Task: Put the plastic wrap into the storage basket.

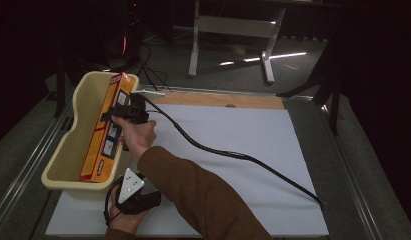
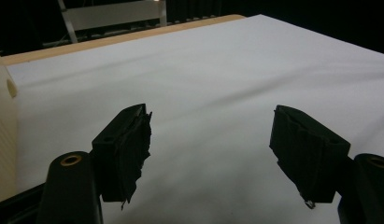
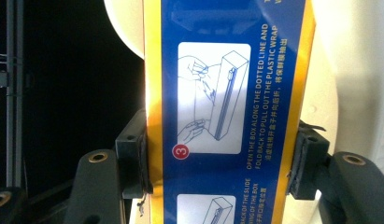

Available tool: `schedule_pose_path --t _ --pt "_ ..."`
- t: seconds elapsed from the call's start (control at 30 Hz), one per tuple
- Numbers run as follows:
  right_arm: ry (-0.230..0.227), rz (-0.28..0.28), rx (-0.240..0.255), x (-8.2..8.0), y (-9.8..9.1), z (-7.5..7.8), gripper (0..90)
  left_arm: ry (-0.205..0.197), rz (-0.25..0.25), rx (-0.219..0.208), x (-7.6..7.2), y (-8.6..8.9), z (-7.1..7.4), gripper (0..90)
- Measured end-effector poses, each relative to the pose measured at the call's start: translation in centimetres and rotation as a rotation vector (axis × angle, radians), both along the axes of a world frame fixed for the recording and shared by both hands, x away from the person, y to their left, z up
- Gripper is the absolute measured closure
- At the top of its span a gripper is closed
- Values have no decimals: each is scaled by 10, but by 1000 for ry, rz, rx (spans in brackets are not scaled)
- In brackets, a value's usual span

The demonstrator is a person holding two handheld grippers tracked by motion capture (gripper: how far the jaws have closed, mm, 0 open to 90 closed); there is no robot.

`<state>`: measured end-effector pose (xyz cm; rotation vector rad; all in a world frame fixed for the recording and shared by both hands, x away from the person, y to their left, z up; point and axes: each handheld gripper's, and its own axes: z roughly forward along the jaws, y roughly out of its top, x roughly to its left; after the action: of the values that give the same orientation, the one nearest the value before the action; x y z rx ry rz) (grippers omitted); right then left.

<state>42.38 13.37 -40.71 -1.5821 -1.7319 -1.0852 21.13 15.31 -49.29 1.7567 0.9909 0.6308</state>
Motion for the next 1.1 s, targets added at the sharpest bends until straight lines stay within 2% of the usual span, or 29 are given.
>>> schedule_pose_path --t 0.2,0.4,0.5,0.57,0.6,0.7,0.73,0.77,0.97,1.1 --pt "16 -10 -9 0 1 -3 380 0 3 -1 0 1 0 284" --pt "47 -16 -44 2 2 -1 354 1 4 -1 0 1 0 285" --pt "41 -5 -54 2 1 1 347 0 4 0 0 1 0 284" --pt "44 -7 -47 2 0 2 348 0 4 0 0 1 0 284" --pt "28 -7 -28 3 -2 7 356 2 4 -1 0 0 -1 285" --pt "28 -4 -23 3 -3 9 358 4 2 1 0 0 -1 284" --pt "21 2 -22 2 -4 13 361 4 2 6 1 -1 -1 284" --pt "-9 24 -26 2 -7 19 370 4 3 5 1 -1 -1 284" --pt "-66 95 -67 2 -18 23 388 3 6 8 1 -1 -1 284" --pt "-175 104 -120 1 -26 30 396 4 7 9 2 -1 -2 284"
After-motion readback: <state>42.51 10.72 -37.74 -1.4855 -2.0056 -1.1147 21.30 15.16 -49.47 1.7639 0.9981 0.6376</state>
